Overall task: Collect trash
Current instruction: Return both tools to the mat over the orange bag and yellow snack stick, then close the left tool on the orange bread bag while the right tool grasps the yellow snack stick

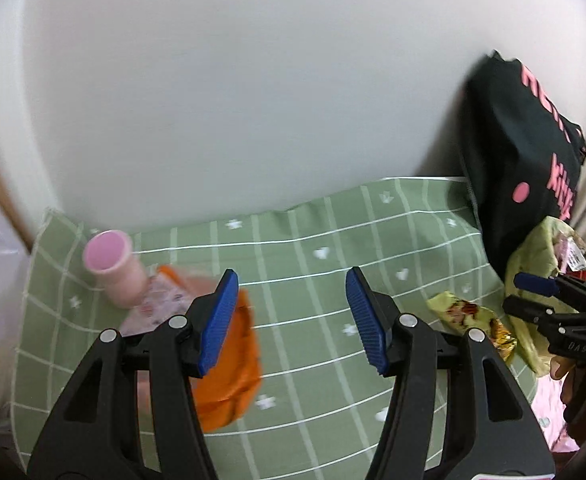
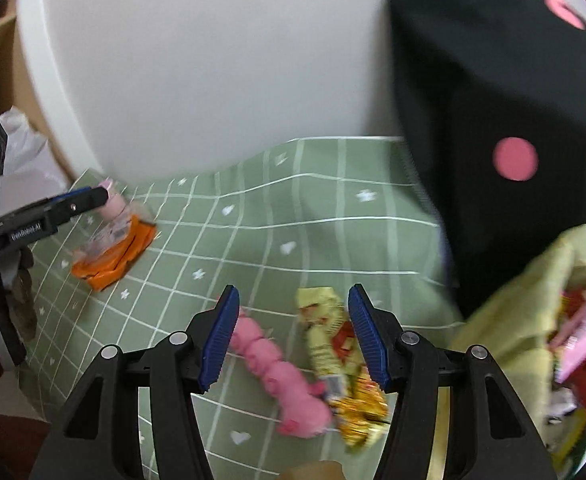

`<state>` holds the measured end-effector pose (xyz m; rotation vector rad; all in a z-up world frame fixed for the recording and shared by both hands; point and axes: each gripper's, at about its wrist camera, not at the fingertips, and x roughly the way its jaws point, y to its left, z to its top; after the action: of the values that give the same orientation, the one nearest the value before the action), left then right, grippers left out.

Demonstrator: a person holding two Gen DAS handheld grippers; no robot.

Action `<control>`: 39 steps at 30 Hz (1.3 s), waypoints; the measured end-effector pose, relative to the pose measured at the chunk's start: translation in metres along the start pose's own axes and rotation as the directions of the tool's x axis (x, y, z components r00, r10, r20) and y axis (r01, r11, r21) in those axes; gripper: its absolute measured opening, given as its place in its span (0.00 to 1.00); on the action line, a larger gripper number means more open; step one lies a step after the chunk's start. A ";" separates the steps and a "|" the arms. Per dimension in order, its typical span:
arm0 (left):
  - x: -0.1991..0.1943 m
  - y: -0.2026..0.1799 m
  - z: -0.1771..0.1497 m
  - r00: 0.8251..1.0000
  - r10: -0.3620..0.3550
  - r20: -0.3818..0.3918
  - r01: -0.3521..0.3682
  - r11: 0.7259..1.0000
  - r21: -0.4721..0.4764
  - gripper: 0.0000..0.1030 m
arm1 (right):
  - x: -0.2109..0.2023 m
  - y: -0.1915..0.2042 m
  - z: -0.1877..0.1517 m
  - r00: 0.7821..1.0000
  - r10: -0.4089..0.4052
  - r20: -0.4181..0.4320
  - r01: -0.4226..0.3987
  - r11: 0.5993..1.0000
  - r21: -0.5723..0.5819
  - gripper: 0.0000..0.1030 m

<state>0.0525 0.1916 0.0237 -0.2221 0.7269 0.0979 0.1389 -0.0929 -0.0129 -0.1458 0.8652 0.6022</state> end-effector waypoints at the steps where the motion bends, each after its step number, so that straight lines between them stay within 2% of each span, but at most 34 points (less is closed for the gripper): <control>1: -0.001 0.007 -0.002 1.000 0.009 -0.002 -0.009 1.000 -0.011 0.52 | 0.003 0.003 0.001 1.000 0.000 -0.002 0.000 1.000 -0.009 0.52; 4: -0.002 0.030 -0.007 1.000 0.022 -0.014 -0.023 0.998 -0.051 0.52 | 0.011 0.010 0.003 1.000 -0.010 -0.010 0.009 0.999 -0.033 0.52; 7: -0.002 0.062 -0.016 0.998 0.062 -0.015 -0.064 0.989 -0.134 0.54 | 0.020 0.008 0.003 0.999 -0.028 -0.043 0.027 0.999 -0.031 0.52; 9: 0.005 0.084 -0.025 0.996 0.072 -0.057 -0.082 0.979 -0.184 0.57 | 0.028 0.003 -0.001 0.995 -0.036 -0.095 0.034 0.999 -0.025 0.52; 11: 0.016 0.101 -0.036 0.990 0.061 -0.125 -0.088 0.971 -0.222 0.57 | 0.030 -0.001 -0.006 0.993 -0.051 -0.110 0.049 0.999 -0.021 0.52; 19: 0.044 0.105 -0.054 0.974 0.102 -0.202 -0.141 0.971 -0.191 0.57 | 0.031 -0.033 -0.024 0.987 -0.124 -0.106 0.130 0.990 0.046 0.52; 21: 0.047 0.104 -0.055 0.976 0.088 -0.201 -0.127 0.973 -0.190 0.57 | 0.035 -0.038 -0.029 0.985 -0.113 -0.126 0.124 0.989 0.078 0.52; 23: 0.046 0.099 -0.054 0.983 0.033 -0.181 -0.070 0.978 -0.197 0.57 | 0.040 -0.040 -0.035 0.983 -0.107 -0.150 0.123 0.987 0.103 0.52; 25: 0.042 0.094 -0.052 0.987 -0.033 -0.155 -0.001 0.977 -0.215 0.57 | 0.045 -0.040 -0.040 0.982 -0.055 -0.180 0.081 0.987 0.142 0.52; 27: 0.038 0.091 -0.049 0.989 -0.073 -0.129 0.042 0.972 -0.230 0.57 | 0.044 -0.036 -0.041 0.982 0.029 -0.184 0.001 0.986 0.164 0.52; 29: 0.035 0.086 -0.046 0.992 -0.062 -0.110 0.037 0.975 -0.220 0.57 | 0.041 -0.033 -0.040 0.983 0.056 -0.176 -0.031 0.989 0.143 0.52; 32: 0.026 0.090 -0.047 0.995 -0.004 -0.098 -0.016 0.977 -0.211 0.57 | 0.038 -0.032 -0.039 0.983 0.019 -0.184 -0.001 0.995 0.095 0.52; 34: 0.022 0.097 -0.052 0.995 0.014 -0.102 -0.039 0.970 -0.240 0.58 | 0.042 -0.035 -0.043 0.976 0.011 -0.215 0.006 0.997 0.079 0.52; 36: 0.022 0.105 -0.058 0.993 0.000 -0.121 -0.034 0.959 -0.281 0.62 | 0.043 -0.037 -0.047 0.975 0.019 -0.220 -0.004 0.998 0.069 0.52; 39: 0.023 0.114 -0.068 0.989 -0.005 -0.144 -0.041 0.949 -0.312 0.63 | 0.045 -0.038 -0.049 0.973 0.064 -0.221 -0.050 0.996 0.070 0.37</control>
<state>0.0064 0.2872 -0.0600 -0.5320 0.8559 0.2177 0.1492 -0.1216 -0.0830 -0.1326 1.1089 0.6183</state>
